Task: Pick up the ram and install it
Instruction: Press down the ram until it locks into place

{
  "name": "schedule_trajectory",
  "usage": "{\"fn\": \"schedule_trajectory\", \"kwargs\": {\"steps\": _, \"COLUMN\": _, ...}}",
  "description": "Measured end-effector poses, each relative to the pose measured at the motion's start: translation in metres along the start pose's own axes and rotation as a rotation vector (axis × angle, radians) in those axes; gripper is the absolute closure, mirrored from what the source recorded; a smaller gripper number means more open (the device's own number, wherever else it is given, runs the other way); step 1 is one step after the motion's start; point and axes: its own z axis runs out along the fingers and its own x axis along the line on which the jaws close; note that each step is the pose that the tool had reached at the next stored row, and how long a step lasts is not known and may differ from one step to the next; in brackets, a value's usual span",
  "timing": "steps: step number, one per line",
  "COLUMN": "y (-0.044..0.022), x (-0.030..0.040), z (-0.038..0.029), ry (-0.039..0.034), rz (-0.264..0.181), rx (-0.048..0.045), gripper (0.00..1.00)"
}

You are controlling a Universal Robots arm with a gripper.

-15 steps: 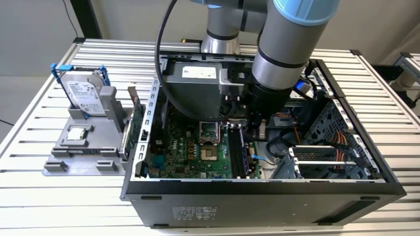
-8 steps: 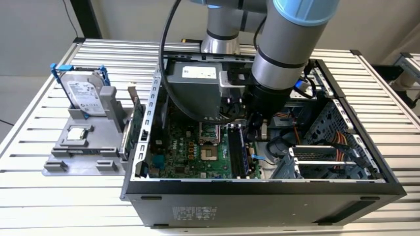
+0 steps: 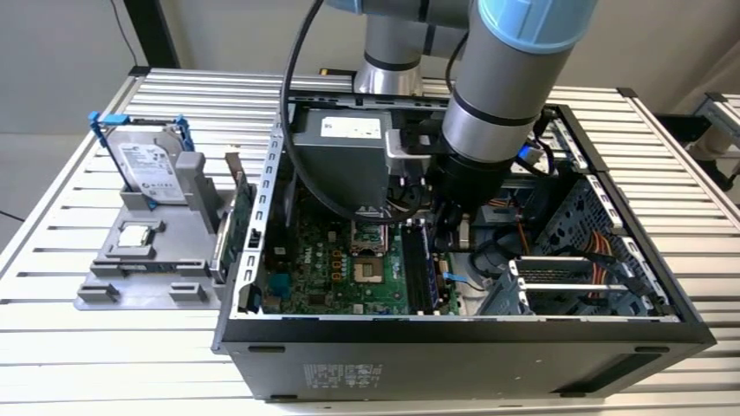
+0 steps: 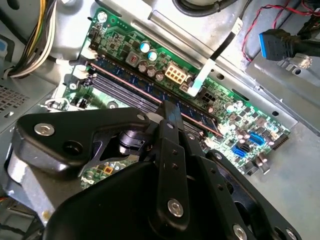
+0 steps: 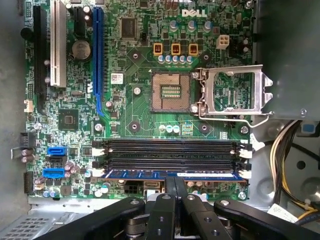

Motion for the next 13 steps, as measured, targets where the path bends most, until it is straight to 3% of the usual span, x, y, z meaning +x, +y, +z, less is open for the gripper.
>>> {"fn": "schedule_trajectory", "kwargs": {"steps": 5, "y": -0.0001, "x": -0.0001, "z": 0.0014, "ry": -0.0007, "rz": 0.000, "rx": 0.0002, "gripper": 1.00}}
{"fn": "schedule_trajectory", "kwargs": {"steps": 13, "y": -0.0003, "x": -0.0001, "z": 0.0104, "ry": -0.0002, "rz": 0.000, "rx": 0.0001, "gripper": 1.00}}
